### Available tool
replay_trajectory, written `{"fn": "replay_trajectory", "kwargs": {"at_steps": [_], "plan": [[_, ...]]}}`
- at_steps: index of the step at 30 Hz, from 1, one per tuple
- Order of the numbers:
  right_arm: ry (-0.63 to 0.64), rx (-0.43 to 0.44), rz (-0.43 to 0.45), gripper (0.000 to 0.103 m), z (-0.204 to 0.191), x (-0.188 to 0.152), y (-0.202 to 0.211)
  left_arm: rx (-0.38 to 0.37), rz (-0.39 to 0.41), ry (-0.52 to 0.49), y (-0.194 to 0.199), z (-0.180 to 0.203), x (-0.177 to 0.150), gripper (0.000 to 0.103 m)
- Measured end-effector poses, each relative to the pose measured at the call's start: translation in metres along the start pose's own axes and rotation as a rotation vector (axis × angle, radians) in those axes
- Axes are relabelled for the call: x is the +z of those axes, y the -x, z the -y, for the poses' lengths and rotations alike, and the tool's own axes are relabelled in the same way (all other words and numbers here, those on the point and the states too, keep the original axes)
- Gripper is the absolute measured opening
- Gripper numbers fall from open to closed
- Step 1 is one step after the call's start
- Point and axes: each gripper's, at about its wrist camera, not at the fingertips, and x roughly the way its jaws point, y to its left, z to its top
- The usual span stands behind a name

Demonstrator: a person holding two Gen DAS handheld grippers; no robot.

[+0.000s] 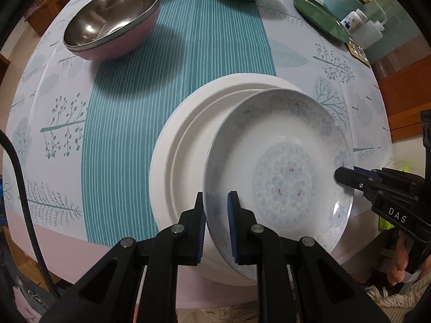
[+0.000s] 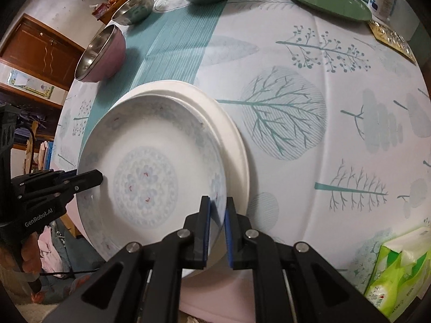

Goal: Organize plates and bowls

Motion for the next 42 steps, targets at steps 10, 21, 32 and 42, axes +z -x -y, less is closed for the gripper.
{"fn": "replay_trajectory", "kwargs": {"at_steps": [10,21,32,42], "plan": [[-0.009,-0.027,0.006,0.010,-0.016,0.004,-0.003,-0.010,0.004,0.003,0.002,-0.019,0.000,0.013],[-0.013,-0.132,-0.002,0.021,-0.030,0.005,-0.017,0.003,-0.004,-0.063,-0.017,-0.009,-0.003,0.023],[0.039,-0.208,0.055,0.041,-0.052,0.001,-0.001,0.051,0.127,-0.095,0.025,0.005,0.004,0.066],[0.015,-0.202,0.168,0.041,-0.045,0.002,0.046,0.066,0.242,-0.109,0.070,0.022,0.012,0.067]]}}
